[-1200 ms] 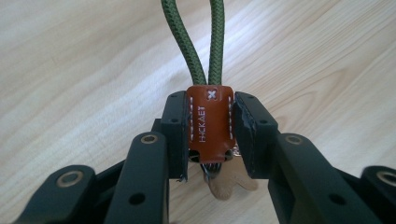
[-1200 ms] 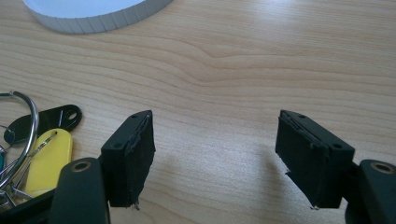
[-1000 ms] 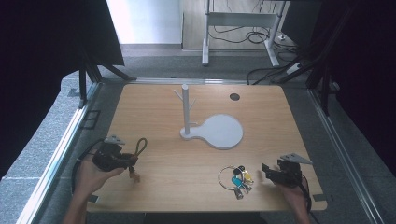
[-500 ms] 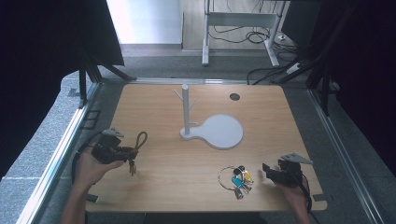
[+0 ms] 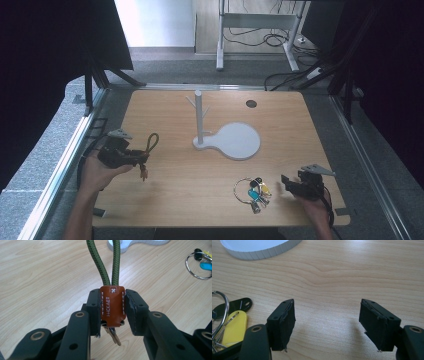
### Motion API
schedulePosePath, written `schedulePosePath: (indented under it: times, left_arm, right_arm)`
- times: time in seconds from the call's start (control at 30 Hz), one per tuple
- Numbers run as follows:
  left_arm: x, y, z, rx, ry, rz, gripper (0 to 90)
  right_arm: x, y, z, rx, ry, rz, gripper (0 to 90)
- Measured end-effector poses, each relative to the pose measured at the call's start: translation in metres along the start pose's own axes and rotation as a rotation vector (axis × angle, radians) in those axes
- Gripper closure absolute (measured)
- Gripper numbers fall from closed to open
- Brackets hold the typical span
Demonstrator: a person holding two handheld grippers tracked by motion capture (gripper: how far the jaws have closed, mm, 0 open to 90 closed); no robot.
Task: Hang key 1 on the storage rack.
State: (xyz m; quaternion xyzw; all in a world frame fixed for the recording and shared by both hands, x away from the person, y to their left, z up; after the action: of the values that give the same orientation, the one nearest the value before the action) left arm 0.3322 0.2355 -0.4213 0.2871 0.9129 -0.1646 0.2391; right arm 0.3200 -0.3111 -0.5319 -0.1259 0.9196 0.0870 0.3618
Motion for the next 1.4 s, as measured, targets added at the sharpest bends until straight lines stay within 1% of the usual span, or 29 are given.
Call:
schedulePosePath:
  times: [0.17,0.27,0.37,0.4,0.73,1.0,1.13,1.27,1.4]
  left_arm:
    - [-0.009,0.001,-0.004,0.001,-0.004,0.004,67.3]
    - [-0.016,0.001,-0.007,0.013,-0.009,0.014,67.3]
    - [-0.02,0.0,-0.009,0.012,-0.009,0.022,67.3]
    - [-0.023,0.0,-0.01,0.016,-0.007,0.029,67.3]
    - [-0.037,-0.003,-0.006,0.044,0.007,0.047,67.3]
    - [-0.047,-0.003,-0.006,0.046,0.014,0.057,67.3]
    - [-0.054,-0.006,-0.005,0.049,0.026,0.071,67.3]
    - [-0.058,-0.006,-0.005,0.053,0.031,0.077,67.3]
    - [-0.067,-0.005,-0.006,0.046,0.037,0.08,67.3]
  right_arm:
    - [0.0,-0.001,0.0,0.002,-0.002,0.004,29.6]
    - [0.0,-0.001,-0.001,0.007,-0.005,0.005,29.6]
    - [-0.001,-0.001,-0.001,0.007,-0.006,0.005,29.6]
    - [-0.001,-0.001,-0.001,0.007,-0.008,0.003,29.6]
    - [0.0,0.0,0.0,0.004,-0.002,-0.001,29.6]
    - [-0.001,0.0,-0.001,0.007,0.001,-0.005,29.7]
    - [-0.001,0.0,0.0,0.007,0.001,-0.004,29.7]
    - [-0.001,0.0,-0.001,0.006,0.002,-0.003,29.7]
    - [-0.001,0.001,0.0,0.007,0.002,-0.005,29.7]
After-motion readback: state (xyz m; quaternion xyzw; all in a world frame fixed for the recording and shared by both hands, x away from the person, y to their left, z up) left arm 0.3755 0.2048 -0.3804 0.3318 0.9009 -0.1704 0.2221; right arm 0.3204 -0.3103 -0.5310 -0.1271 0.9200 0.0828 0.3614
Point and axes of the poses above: each handheld gripper's, and its own axes: z roughly forward along the jaws, x roughly out of its underside, y roughly to its left, the point moved 4 cm from there along z, roughly forward along the jaws, and after that the axes turned 5 degrees about y, right-handed, at the moved point
